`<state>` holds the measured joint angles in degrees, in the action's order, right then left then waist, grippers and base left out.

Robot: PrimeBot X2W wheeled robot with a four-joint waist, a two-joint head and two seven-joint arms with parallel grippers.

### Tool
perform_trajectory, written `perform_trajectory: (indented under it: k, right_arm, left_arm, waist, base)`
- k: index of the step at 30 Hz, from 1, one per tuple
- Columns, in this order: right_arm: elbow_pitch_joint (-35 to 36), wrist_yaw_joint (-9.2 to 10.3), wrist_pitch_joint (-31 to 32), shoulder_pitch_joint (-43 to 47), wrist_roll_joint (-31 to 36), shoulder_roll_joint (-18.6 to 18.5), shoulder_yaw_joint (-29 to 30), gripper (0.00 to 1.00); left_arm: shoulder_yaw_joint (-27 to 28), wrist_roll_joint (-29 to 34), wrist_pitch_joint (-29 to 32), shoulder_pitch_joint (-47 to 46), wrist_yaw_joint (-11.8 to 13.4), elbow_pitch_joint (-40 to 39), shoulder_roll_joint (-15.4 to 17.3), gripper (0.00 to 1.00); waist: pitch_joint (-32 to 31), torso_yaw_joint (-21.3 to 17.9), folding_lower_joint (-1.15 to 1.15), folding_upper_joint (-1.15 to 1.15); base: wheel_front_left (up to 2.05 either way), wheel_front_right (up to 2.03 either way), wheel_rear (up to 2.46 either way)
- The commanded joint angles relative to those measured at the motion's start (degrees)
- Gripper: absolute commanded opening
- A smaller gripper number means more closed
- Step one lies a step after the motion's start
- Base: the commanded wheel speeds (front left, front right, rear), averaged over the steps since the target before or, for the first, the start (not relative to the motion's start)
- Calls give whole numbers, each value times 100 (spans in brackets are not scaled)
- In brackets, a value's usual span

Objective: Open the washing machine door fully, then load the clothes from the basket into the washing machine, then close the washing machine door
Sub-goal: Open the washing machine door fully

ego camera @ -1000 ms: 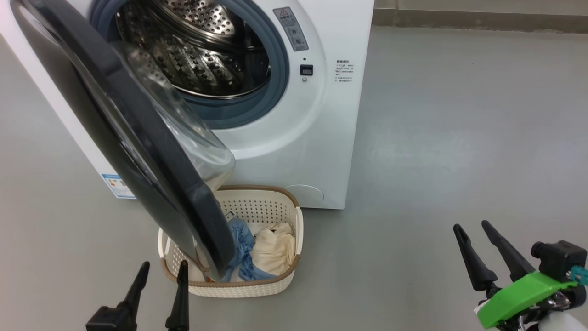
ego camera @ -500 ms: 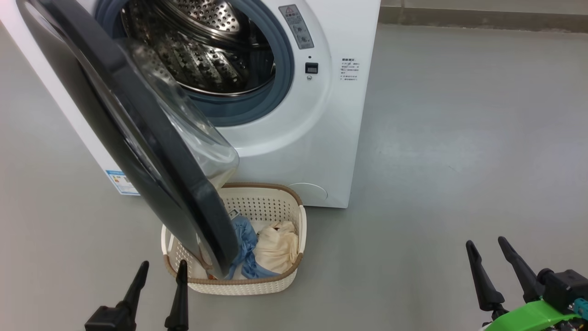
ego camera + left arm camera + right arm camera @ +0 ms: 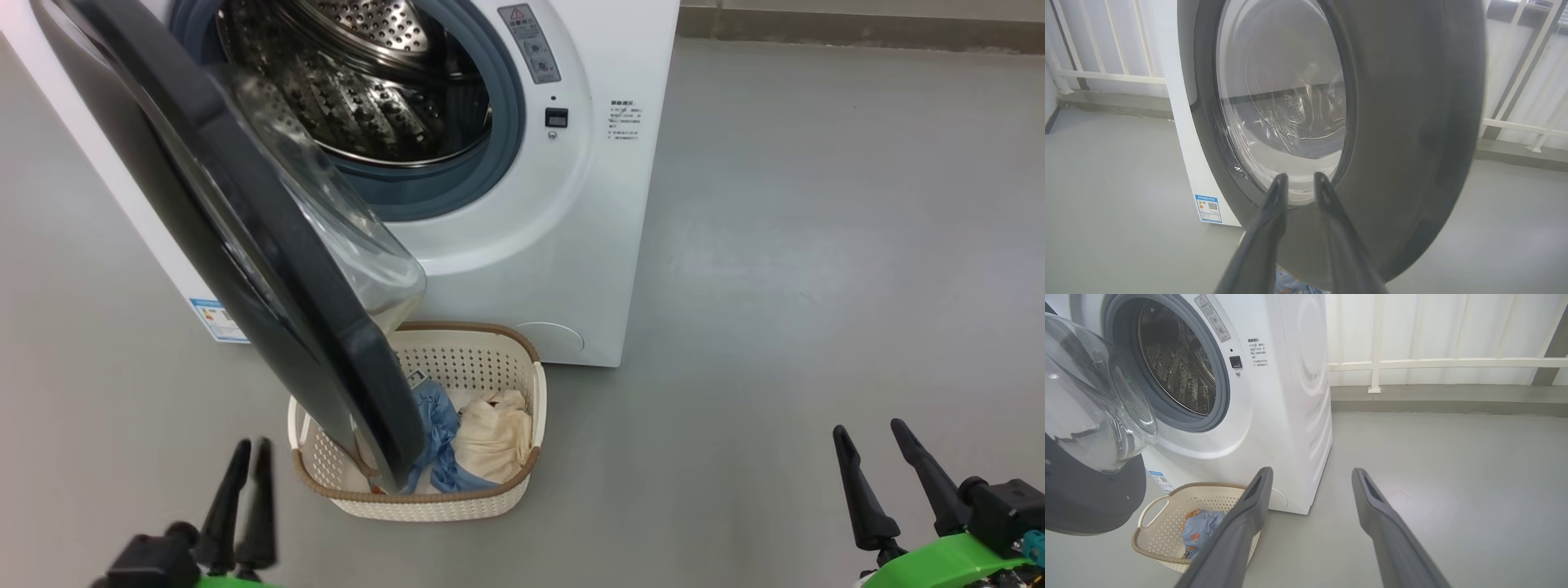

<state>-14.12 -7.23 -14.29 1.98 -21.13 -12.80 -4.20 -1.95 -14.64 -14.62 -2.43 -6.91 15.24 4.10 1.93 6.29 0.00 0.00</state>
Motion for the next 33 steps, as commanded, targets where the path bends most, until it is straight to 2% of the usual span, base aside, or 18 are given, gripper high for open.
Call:
perform_trajectory:
  k: [1, 7, 10, 14, 17, 21, 26, 33]
  right_arm:
    - [162, -25, -71, -53, 64, -102, -61, 100]
    - [190, -25, -71, -42, 107, -100, -36, 100]
    - [215, -25, -71, -41, 127, -99, -30, 100]
    - [252, -25, -71, -43, 167, -100, -15, 100]
    - [280, -25, -71, -51, 207, -86, -10, 100]
    - [300, -25, -71, -65, 231, -64, -26, 100]
    - [314, -25, -71, -83, 253, -64, -51, 100]
    - [316, -25, -71, -128, 286, -47, -64, 100]
  left_arm:
    - [268, 69, -38, -259, 91, -357, 19, 0]
    - [419, 120, -38, -285, 226, -1292, -33, 0]
    - [323, 119, -38, -271, 280, -2045, -68, 0]
    - [-184, -30, 19, -233, 270, -2874, -101, 0]
    - [-683, -93, 214, -268, 251, -3178, -111, 0]
    - [-1246, -235, 365, -385, 245, -3022, -118, 0]
    - [-1835, -585, 314, -650, 311, -2372, -121, 0]
    - [-2126, -1096, 115, -1046, 478, -1214, -122, 0]
  waist:
    - [-6, 5, 0, 0]
    - [-18, 9, 0, 0]
    - [-23, -8, 0, 0]
    - [-18, -41, 0, 0]
    - [-9, -84, 0, 0]
    - [12, -154, 0, 0]
    - [47, -243, 0, 0]
    - [107, -334, 0, 0]
  base:
    - [0, 0, 0]
    - [0, 0, 0]
    - [0, 0, 0]
    - [0, 0, 0]
    - [0, 0, 0]
    - [0, 0, 0]
    - [0, 0, 0]
    - [0, 0, 0]
